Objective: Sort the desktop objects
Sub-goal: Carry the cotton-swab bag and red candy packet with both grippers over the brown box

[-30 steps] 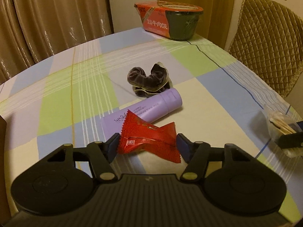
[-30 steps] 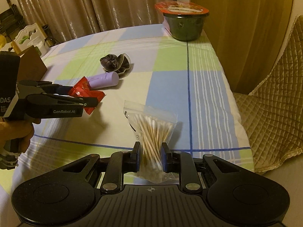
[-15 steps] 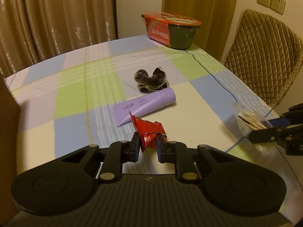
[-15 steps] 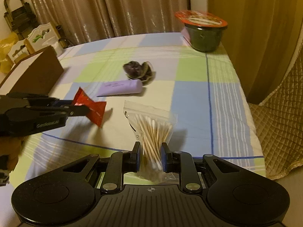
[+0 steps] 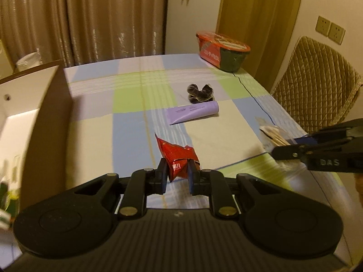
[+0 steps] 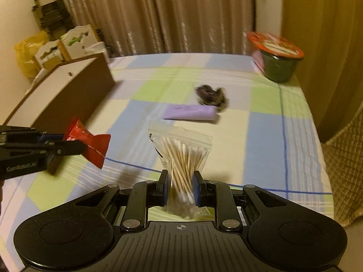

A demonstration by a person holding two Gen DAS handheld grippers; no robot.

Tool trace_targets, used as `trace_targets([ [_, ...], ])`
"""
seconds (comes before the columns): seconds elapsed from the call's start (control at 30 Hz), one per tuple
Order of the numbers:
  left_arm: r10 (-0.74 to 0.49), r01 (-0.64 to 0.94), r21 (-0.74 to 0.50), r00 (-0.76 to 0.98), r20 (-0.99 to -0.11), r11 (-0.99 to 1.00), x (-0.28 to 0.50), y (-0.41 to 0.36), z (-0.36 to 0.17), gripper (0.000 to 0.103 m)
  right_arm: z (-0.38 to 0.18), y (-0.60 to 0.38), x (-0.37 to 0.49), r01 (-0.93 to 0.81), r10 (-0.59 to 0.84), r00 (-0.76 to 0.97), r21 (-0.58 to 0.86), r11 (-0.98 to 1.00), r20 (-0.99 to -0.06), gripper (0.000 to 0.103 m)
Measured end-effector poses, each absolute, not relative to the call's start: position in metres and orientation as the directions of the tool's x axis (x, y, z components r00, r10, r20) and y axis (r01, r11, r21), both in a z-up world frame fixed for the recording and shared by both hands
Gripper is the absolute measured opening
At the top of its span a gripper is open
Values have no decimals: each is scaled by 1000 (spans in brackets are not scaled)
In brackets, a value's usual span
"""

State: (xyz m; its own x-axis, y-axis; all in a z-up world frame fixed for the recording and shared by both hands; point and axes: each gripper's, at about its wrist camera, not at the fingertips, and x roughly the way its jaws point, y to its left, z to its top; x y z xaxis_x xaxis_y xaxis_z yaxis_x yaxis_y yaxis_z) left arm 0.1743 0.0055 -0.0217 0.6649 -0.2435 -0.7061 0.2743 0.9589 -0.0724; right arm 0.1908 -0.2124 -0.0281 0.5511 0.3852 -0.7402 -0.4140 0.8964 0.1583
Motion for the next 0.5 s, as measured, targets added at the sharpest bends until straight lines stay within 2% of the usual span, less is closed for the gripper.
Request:
trace_targets([
  [0.27,-195,209,-65,696,-691,976,110,35,5,14,-12,-168,168,-523,467,522,165,836,-713,20],
  [0.5,-84,74,-43,724,-684,996,65,78,21,14,-7,-120,154,-637,540,458,164,754,-706,20],
])
